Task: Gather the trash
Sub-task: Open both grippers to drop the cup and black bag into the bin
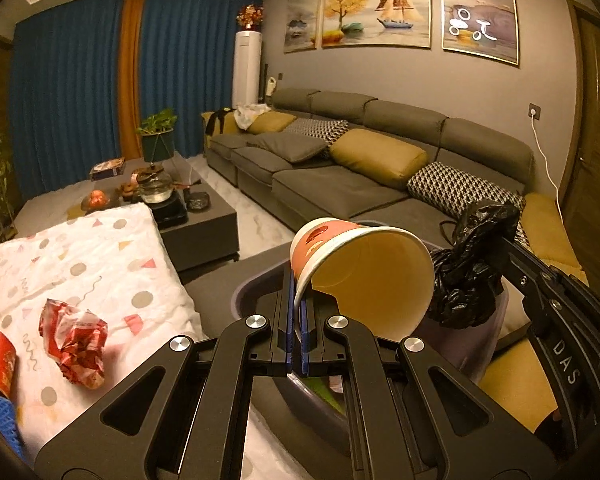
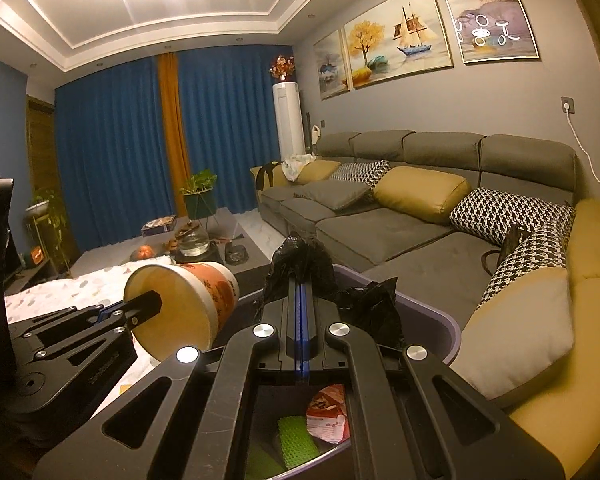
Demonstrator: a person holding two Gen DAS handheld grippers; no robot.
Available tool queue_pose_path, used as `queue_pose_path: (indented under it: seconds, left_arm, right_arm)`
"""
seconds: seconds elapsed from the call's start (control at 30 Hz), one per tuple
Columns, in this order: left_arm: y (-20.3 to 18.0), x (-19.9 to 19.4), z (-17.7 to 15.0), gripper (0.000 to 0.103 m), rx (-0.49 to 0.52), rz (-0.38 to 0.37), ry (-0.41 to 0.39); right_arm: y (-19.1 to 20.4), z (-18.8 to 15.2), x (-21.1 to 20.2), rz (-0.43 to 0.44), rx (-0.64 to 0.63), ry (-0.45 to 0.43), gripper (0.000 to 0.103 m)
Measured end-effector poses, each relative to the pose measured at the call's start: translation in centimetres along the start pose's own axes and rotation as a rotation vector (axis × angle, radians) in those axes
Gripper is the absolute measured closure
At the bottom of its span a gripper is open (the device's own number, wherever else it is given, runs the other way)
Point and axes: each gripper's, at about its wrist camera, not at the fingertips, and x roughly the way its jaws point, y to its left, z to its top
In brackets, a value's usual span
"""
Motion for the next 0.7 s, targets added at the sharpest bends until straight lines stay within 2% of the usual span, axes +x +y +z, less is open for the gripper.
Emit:
queue_pose_path:
  seconds: [0.17,0.7]
  left_arm:
    - [-0.1,0.9,-0.1,0.101,0.000,-0.003,0.019]
    - [-0.7,3.1,-0.3,0.101,0.008,-0.076,0.087]
  right_arm:
    - [-0.2,0.0,0.2,-0.001,-0.003,0.011,0.102]
    - [-1.2,0.1,1.4,-0.006,0.006,0.043,0.102]
